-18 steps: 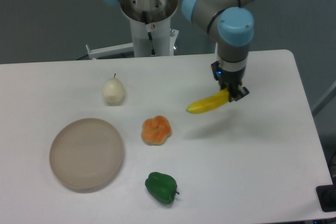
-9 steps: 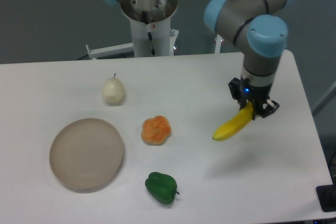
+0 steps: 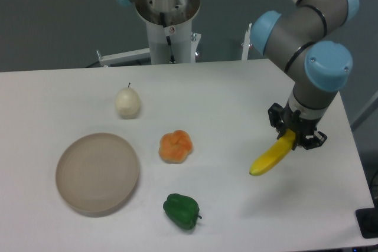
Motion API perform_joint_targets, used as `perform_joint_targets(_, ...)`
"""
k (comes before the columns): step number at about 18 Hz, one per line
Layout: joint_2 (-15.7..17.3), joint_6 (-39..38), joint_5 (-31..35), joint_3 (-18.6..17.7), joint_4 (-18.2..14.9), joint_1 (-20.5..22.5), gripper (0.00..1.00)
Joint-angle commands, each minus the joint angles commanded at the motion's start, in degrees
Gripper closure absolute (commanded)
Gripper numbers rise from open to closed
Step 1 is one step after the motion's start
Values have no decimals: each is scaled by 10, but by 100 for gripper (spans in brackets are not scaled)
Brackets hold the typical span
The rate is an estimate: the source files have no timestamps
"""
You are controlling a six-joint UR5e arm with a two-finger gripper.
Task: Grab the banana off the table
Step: 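Lift the held banana off the table and carry it away from the pear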
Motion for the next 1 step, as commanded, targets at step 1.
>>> perform_joint_targets(1,-1,0,1,-1,1,0,79)
